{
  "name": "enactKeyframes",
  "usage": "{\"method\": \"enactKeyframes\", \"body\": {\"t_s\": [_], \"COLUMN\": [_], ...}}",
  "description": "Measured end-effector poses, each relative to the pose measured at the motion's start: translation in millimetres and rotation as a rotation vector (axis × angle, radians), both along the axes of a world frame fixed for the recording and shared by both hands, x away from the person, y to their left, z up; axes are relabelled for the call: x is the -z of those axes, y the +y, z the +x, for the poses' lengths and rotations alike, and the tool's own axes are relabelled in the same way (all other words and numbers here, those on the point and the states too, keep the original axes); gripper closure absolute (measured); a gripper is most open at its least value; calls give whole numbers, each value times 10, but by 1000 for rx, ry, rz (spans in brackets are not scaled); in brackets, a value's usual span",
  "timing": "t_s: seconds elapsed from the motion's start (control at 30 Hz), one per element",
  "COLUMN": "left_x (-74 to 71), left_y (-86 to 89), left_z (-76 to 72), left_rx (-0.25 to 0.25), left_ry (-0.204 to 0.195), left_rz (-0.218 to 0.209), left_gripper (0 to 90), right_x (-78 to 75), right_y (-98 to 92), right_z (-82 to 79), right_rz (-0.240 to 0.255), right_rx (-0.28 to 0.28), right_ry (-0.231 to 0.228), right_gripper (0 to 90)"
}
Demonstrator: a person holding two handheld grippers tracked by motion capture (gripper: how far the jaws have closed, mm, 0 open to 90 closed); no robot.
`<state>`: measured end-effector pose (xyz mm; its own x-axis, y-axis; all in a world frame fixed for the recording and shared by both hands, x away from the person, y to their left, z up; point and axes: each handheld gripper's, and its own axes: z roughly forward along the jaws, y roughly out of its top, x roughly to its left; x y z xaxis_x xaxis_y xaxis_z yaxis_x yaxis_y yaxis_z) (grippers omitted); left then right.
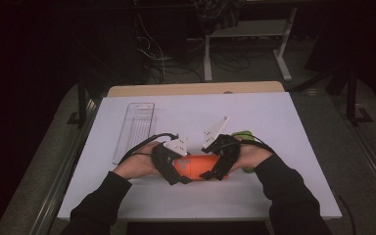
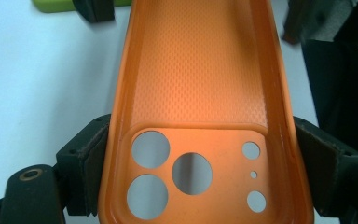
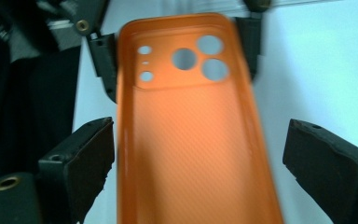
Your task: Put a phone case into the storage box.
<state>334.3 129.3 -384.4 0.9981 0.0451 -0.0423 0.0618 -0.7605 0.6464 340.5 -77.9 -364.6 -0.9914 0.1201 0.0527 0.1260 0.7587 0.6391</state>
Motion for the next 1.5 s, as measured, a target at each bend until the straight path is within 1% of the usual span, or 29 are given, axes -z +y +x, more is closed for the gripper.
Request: {"method": "enactKeyframes", "body": {"t_s": [0.07, 0.13, 0.17, 0.2, 0.27, 0.3, 0.33, 0.37, 0.4, 0.43, 0.5, 0.63, 0.7, 0.73, 0.77, 0.83, 0.87, 0.93, 0.97, 1.0, 1.03, 1.07, 1.13, 1.23, 1.27, 1.3, 1.4, 1.47, 1.5], "left_x": [0, -1, -5, -5, -3, -8, -11, -11, -10, -10, -7, -5, -4, 6, 2, 10, 7, 11, 11, 10, 2, 7, 5, 0, 6, 2, 10, 19, 21], "left_y": [21, 37, 44, 52, 66, 85, 95, 95, 100, 107, 116, 132, 144, 142, 152, 154, 159, 159, 159, 158, 168, 156, 149, 150, 140, 146, 130, 116, 111], "left_z": [8, 20, 33, 46, 51, 59, 61, 61, 61, 61, 64, 73, 89, 87, 103, 111, 119, 122, 124, 125, 138, 127, 128, 138, 133, 144, 142, 140, 140], "left_rx": [-25, -48, -58, -68, -93, -112, -123, -123, -138, -154, -177, -232, -248, -274, -275, -310, -319, -353, -365, -377, -371, -398, -420, -439, -455, -448, -464, -476, -480], "left_ry": [3, -1, -12, -9, -10, -3, -3, -3, -3, -6, -10, -8, -9, -1, -12, -1, -7, 4, 3, 5, -8, -2, 2, -3, 0, -6, -3, -3, -2], "left_rz": [-2, 2, 8, 12, 1, -5, -3, -3, -4, 0, 5, 7, 20, 9, 20, 13, 20, 5, 2, 6, 26, 11, 11, 27, 18, 35, 39, 37, 37], "left_gripper": [163, 163, 163, 162, 162, 162, 162, 162, 162, 162, 162, 162, 162, 162, 162, 162, 162, 162, 162, 162, 162, 162, 162, 162, 162, 162, 162, 162, 162], "right_x": [-32, -38, -46, -48, -46, -45, -44, -35, -35, -31, -11, 21, 48, 58, 81, 137, 137, 176, 211, 211, 229, 245, 292, 331, 357, 407, 463, 516, 564], "right_y": [-119, -164, -209, -294, -338, -409, -444, -478, -478, -505, -571, -641, -685, -702, -721, -762, -762, -786, -795, -795, -801, -802, -794, -784, -782, -758, -724, -682, -643], "right_z": [42, 55, 50, 72, 83, 83, 81, 85, 85, 80, 56, 35, 23, 10, 6, -31, -31, -50, -72, -72, -81, -91, -126, -157, -165, -194, -219, -221, -204], "right_rz": [24, 30, 25, 43, 52, 69, 71, 73, 73, 74, 92, 101, 111, 110, 112, 109, 109, 108, 108, 108, 114, 125, 142, 157, 161, 162, 173, 178, 186], "right_rx": [65, 84, 123, 183, 201, 255, 279, 293, 293, 315, 391, 429, 453, 473, 478, 529, 529, 558, 591, 591, 606, 623, 674, 701, 702, 724, 747, 747, 744], "right_ry": [-10, -10, 7, 10, -1, 8, 15, 7, 7, 9, 30, 35, 24, 34, 20, 38, 38, 42, 42, 42, 35, 36, 22, 17, 9, -1, -15, -15, 4], "right_gripper": [80, 80, 80, 79, 77, 61, 60, 56, 56, 46, 40, 43, 43, 41, 38, 28, 28, 24, 12, 12, 11, 11, 10, 6, 5, 5, 5, 5, 5]}}
